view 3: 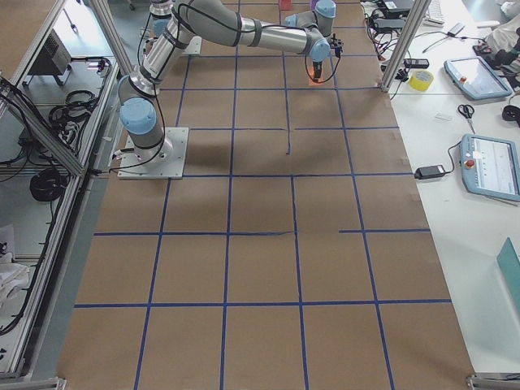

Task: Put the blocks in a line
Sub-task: 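Carry the orange cube with the right gripper toward the table center, then lower the orange cube onto the table and open the right gripper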

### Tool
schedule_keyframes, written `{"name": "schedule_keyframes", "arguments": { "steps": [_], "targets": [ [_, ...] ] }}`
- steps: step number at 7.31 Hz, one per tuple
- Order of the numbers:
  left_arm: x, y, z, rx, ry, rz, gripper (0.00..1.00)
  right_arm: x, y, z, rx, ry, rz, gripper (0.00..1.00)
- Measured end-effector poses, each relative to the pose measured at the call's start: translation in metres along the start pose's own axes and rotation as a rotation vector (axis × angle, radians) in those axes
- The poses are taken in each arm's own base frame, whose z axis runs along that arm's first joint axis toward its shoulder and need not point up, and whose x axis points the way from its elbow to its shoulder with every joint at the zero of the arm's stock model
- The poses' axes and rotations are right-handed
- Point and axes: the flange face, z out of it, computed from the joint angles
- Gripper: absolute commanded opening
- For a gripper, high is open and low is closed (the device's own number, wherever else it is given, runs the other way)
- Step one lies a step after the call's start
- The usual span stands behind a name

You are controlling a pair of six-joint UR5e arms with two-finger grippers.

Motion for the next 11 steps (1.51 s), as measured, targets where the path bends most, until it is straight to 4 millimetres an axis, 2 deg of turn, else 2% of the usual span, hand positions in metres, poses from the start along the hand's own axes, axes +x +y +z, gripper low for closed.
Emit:
{"name": "schedule_keyframes", "arguments": {
  "steps": [3, 6, 8, 10, 11],
  "targets": [
    [0.001, -0.001, 0.003, -0.006, 0.004, 0.002, 1.00, -0.011, 0.008, 0.004, -0.025, -0.020, -0.009, 0.27],
    [0.002, -0.002, 0.006, -0.010, 0.010, 0.004, 1.00, -0.011, 0.011, 0.013, -0.041, -0.001, -0.022, 0.28],
    [0.002, -0.003, 0.007, -0.014, 0.005, 0.006, 1.00, -0.011, 0.011, 0.018, -0.047, 0.003, -0.027, 0.34],
    [0.001, -0.004, 0.007, -0.013, 0.002, 0.010, 1.00, -0.011, 0.011, 0.024, -0.050, 0.004, -0.037, 0.50],
    [0.001, -0.004, 0.007, -0.011, 0.002, 0.018, 1.00, -0.011, 0.011, 0.027, -0.050, 0.005, -0.039, 0.87]
  ]
}}
